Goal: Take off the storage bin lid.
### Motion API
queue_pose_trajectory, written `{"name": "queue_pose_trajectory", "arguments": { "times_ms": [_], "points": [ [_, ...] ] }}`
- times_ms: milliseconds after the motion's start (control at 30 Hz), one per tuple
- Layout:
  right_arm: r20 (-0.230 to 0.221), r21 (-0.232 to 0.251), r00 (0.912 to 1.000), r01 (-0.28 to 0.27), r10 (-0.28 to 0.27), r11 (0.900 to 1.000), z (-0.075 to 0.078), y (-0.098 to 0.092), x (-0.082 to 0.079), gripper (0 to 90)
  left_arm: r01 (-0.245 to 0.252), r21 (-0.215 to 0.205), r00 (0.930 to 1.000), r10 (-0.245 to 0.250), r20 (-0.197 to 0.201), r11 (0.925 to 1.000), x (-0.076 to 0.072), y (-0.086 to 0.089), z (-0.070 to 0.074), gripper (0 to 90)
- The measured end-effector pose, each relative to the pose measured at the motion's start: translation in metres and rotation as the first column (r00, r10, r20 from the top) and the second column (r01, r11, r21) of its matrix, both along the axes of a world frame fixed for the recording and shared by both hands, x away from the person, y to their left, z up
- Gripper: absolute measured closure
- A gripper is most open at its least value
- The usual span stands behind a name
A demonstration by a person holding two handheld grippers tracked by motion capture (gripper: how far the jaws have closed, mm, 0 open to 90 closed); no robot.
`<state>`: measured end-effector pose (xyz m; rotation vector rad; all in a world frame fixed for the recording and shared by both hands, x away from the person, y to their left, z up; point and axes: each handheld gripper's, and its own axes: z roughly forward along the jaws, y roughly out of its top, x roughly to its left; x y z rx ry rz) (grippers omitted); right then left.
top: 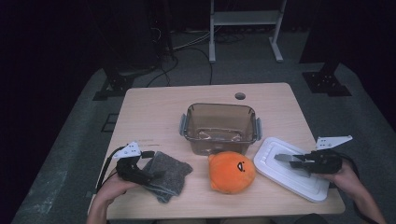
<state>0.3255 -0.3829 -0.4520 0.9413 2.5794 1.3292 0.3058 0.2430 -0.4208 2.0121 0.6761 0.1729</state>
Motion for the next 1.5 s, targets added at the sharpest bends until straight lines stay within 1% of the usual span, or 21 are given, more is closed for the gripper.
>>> {"name": "queue_pose_trajectory", "arguments": {
  "times_ms": [167, 200, 300, 500, 600, 700, 867, 1033, 1167, 1267, 1400, 1500],
  "points": [
    [-0.009, -0.003, 1.0000, 0.002, -0.002, 1.000, -0.003, 0.000, -0.001, 64.4, 0.000, -0.002, 1.0000, 0.000, 0.000, 1.0000, 0.000, 0.000, 0.000, 4.5],
    [-0.011, 0.008, 0.9999, 0.001, -0.001, 1.000, -0.003, 0.000, -0.002, 64.4, 0.000, -0.001, 1.0000, 0.000, 0.000, 1.0000, 0.000, 0.000, 0.000, 4.5],
    [0.008, 0.030, 0.9999, 0.009, -0.009, 1.000, -0.001, -0.001, -0.003, 63.2, 0.002, -0.002, 1.0000, -0.002, -0.001, 1.0000, 0.000, 0.000, 0.000, 4.5],
    [0.032, 0.026, 0.9993, 0.019, -0.020, 0.999, 0.012, -0.001, -0.004, 55.2, 0.003, -0.004, 1.0000, -0.003, 0.001, 1.0000, 0.000, 0.000, 0.001, 4.5],
    [0.046, 0.031, 0.9987, 0.018, -0.020, 0.999, 0.021, 0.004, -0.003, 48.0, 0.003, -0.001, 1.0000, -0.003, 0.001, 1.0000, 0.000, 0.000, 0.000, 4.5],
    [0.061, 0.049, 0.9981, -0.008, 0.005, 0.999, 0.032, 0.013, -0.003, 44.7, 0.004, -0.002, 1.0000, -0.004, 0.001, 1.0000, 0.000, 0.000, 0.000, 4.5],
    [0.089, 0.068, 0.9944, -0.063, 0.057, 0.996, 0.048, 0.032, -0.003, 38.7, 0.000, -0.006, 1.0000, 0.000, -0.001, 1.0000, 0.000, 0.000, 0.000, 4.5],
    [0.107, 0.087, 0.9887, -0.115, 0.105, 0.990, 0.060, 0.051, -0.003, 34.1, 0.001, -0.011, 1.0000, -0.001, -0.003, 0.9999, 0.000, 0.001, 0.000, 4.5],
    [0.110, 0.095, 0.9846, -0.146, 0.136, 0.985, 0.065, 0.062, -0.002, 31.5, 0.001, -0.008, 1.0000, -0.001, -0.005, 1.0000, 0.001, 0.002, -0.001, 4.5],
    [0.107, 0.111, 0.9838, -0.156, 0.144, 0.982, 0.066, 0.069, -0.002, 30.3, -0.002, -0.010, 1.0000, 0.002, -0.006, 1.0000, 0.001, 0.001, -0.002, 4.5],
    [0.112, 0.126, 0.9804, -0.176, 0.162, 0.976, 0.068, 0.080, -0.002, 29.1, 0.001, -0.008, 1.0000, -0.001, -0.004, 1.0000, 0.000, 0.000, -0.002, 4.5],
    [0.132, 0.137, 0.9749, -0.197, 0.180, 0.971, 0.070, 0.089, -0.003, 28.6, -0.004, -0.006, 1.0000, 0.004, -0.001, 1.0000, -0.001, 0.001, -0.002, 4.5]
  ]
}}
